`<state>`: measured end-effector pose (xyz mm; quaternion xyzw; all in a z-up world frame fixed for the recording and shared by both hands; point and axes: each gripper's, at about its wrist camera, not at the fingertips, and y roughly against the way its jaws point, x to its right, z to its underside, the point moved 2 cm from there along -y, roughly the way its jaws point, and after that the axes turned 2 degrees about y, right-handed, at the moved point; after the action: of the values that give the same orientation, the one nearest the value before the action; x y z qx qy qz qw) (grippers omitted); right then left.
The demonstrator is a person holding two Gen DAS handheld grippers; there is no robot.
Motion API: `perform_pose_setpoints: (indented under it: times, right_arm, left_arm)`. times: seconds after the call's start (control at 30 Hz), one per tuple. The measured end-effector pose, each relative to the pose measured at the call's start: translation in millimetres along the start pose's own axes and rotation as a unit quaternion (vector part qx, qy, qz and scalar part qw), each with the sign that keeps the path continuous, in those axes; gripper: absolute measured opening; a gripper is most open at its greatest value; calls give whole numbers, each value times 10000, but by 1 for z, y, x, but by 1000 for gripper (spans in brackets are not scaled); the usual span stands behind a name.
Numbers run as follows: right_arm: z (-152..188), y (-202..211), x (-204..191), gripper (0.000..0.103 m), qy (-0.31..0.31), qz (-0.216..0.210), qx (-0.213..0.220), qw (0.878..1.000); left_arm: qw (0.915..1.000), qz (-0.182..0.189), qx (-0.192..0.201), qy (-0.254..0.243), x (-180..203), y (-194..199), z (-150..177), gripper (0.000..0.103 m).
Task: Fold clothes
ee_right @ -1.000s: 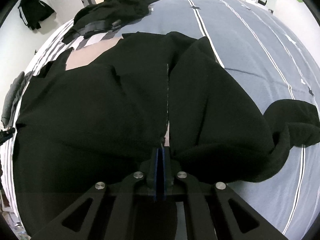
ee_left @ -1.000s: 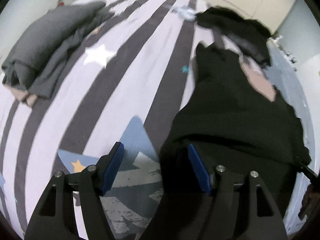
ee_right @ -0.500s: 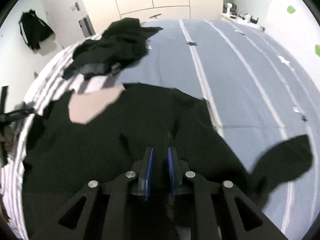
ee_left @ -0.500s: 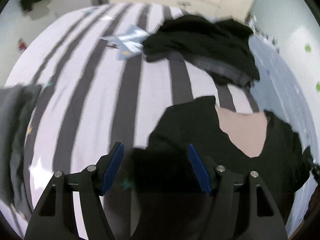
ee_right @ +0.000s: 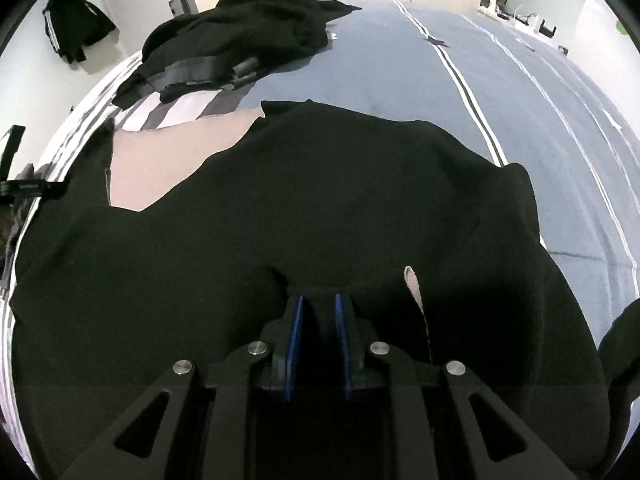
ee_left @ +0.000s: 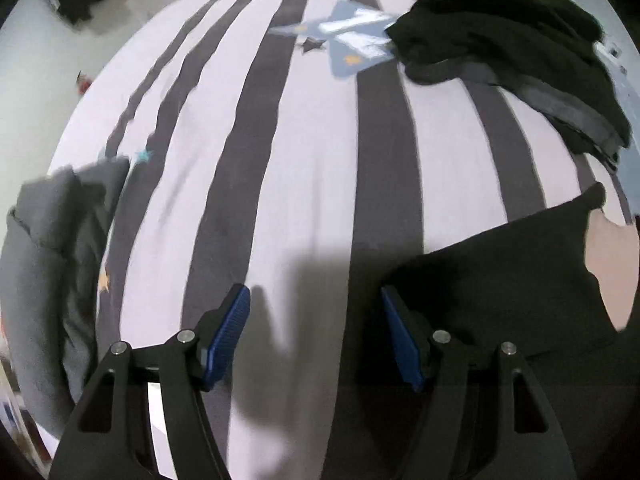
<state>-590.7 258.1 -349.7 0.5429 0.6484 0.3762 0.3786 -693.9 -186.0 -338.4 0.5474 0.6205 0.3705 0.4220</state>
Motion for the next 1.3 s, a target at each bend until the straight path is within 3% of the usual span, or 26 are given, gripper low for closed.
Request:
perform_pose_setpoints:
  times: [0.07, 0.13, 0.23, 0.33, 0.47, 0.57, 0.73, 0.77, 0.8, 0.97, 1.1, 1.23, 1.3]
  right_arm:
    - [0, -1, 2, 14, -35, -57, -18, 10000]
    - [-2, 0, 2, 14, -54, -83, -30, 9999]
    - [-1, 0, 1, 14, -27, -77, -30, 10000]
    - [-1, 1, 2, 14, -42, -99, -21, 9999]
    - [-1, 0, 1, 14, -23, -105, 5, 9999]
    - [-1, 0, 1, 14, -38, -115, 17, 9999]
    - [0, 0, 1, 14, -5, -115, 56, 9999]
    - [0, 0, 2, 14, 0, -121, 64, 9999]
    - [0, 0, 2, 14, 13, -122, 70, 9999]
    - [0, 1, 3, 14, -22, -124, 89, 9999]
    - [0, 0, 3, 14, -85, -120, 116, 9998]
    - [1, -1, 5, 14, -136, -143, 152, 9997]
    - [0, -1, 5, 14, -135, -145, 150, 9997]
  left_arm:
    - [9992, 139, 318, 192, 0, 16, -4, 65]
    - [9939, 328, 632, 847, -13, 30, -11, 66]
    - [9877, 486, 570, 1370, -29, 27, -22, 69]
    - [9927, 572, 487, 941, -21, 27, -25, 69]
    - [9956, 894, -268, 68, 1, 5, -6, 69]
    - [9964, 349, -512, -582, 15, -16, 8, 69]
    - [9998, -28, -7, -198, -6, -23, -11, 66]
    - [9993, -297, 138, -169, -10, -22, -16, 47]
    - [9978, -591, 273, -99, -17, -21, -22, 42]
    - [9976, 228, 380, 529, -37, 0, -31, 41]
    - [9960, 750, 421, 254, -32, 34, 1, 41]
    - [9923, 1059, 527, -357, -5, 58, 44, 41]
    - [9927, 900, 464, -657, 6, 50, 54, 41]
